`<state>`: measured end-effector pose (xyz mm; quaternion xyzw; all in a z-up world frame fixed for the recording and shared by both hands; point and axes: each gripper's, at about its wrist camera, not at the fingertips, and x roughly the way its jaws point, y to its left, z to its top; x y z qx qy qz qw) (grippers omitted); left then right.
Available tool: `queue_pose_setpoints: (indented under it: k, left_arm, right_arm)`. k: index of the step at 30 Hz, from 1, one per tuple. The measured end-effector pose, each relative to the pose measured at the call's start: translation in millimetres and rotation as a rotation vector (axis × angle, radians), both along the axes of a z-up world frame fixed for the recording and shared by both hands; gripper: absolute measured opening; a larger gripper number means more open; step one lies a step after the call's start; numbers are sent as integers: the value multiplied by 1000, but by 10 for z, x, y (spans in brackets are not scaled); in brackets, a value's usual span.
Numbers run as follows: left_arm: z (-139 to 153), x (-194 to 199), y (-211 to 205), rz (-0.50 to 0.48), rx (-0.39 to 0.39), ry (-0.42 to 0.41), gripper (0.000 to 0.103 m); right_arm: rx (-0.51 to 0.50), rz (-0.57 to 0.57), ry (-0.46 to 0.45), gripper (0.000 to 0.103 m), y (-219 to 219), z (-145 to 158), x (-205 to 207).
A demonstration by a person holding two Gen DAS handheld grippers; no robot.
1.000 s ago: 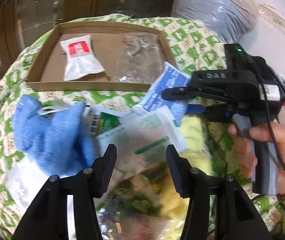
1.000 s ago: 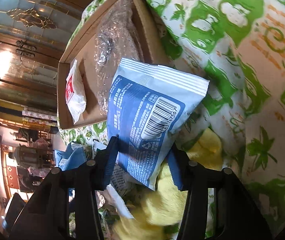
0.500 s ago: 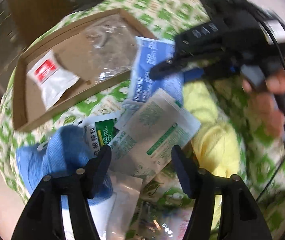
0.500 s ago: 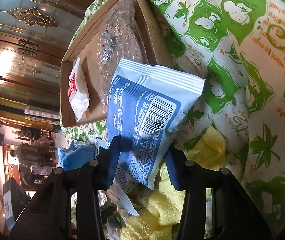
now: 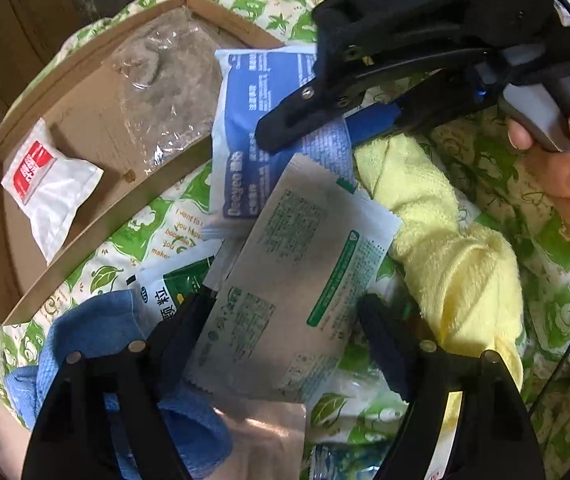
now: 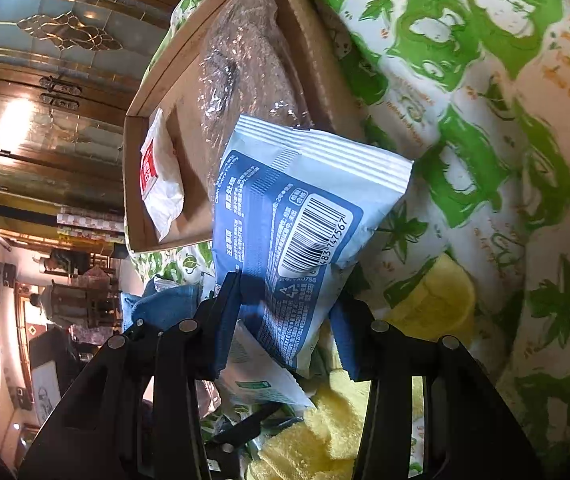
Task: Organize soft objects
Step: 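Grasp the white-and-green packet with the left tool while the right tool holds the blue packet, then carry both packets over the cardboard tray and lower them inside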
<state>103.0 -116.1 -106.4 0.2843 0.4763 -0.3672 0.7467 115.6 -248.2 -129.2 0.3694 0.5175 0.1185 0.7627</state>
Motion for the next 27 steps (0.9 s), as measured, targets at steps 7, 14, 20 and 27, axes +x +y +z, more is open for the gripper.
queue_pose_setpoints:
  k: [7, 14, 20, 27]
  left_arm:
    - [97, -104, 310, 156, -144, 31, 16]
    - [469, -220, 534, 261, -322, 12, 16]
    - [641, -96, 736, 358, -477, 72, 16]
    - [651, 71, 839, 444, -510, 87, 16]
  right_arm:
    - [-85, -5, -68, 34, 46, 195, -59]
    - [-83, -44, -112, 30, -70, 346, -159]
    - [-83, -59, -166, 26, -144, 521, -248]
    - [-104, -51, -192, 25, -133, 608, -261]
